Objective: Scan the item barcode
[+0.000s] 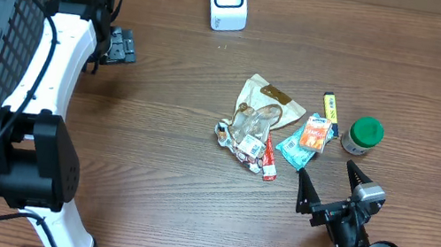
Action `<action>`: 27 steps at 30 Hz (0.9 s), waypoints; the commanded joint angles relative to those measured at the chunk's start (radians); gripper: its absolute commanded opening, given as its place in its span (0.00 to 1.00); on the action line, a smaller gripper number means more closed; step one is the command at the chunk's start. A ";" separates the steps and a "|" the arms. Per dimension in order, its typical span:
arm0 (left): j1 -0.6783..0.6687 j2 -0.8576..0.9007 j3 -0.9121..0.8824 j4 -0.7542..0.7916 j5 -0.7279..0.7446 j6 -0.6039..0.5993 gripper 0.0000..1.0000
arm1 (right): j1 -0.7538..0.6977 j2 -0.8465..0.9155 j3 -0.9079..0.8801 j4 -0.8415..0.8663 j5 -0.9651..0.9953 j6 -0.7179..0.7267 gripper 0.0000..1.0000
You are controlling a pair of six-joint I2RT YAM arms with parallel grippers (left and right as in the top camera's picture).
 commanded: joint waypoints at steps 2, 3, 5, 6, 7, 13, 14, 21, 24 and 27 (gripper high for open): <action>-0.036 -0.188 0.018 0.002 -0.014 -0.003 1.00 | -0.007 -0.006 -0.010 0.003 0.010 0.010 1.00; -0.039 -0.229 0.018 0.002 -0.014 -0.003 1.00 | -0.007 -0.006 -0.010 0.003 0.010 0.010 1.00; -0.039 -0.332 0.018 0.001 -0.014 -0.003 1.00 | -0.007 -0.006 -0.010 0.003 0.010 0.010 1.00; -0.039 -0.381 0.018 0.002 -0.014 -0.003 1.00 | -0.007 -0.006 -0.010 0.003 0.010 0.010 1.00; -0.039 -0.442 0.018 0.002 -0.014 -0.003 1.00 | -0.007 -0.006 -0.010 0.003 0.010 0.010 1.00; -0.038 -0.803 0.018 0.001 -0.014 -0.003 1.00 | -0.007 -0.006 -0.010 0.003 0.010 0.010 1.00; -0.038 -0.858 0.018 0.001 -0.014 -0.003 1.00 | -0.007 -0.006 -0.010 0.003 0.010 0.010 1.00; -0.038 -1.171 0.018 0.000 -0.014 -0.003 1.00 | -0.007 -0.006 -0.010 0.003 0.010 0.010 1.00; -0.042 -1.207 0.018 -0.012 -0.014 -0.003 1.00 | -0.007 -0.006 -0.010 0.003 0.010 0.010 1.00; -0.041 -1.237 0.008 -0.045 -0.013 -0.003 1.00 | -0.007 -0.006 -0.010 0.003 0.010 0.010 1.00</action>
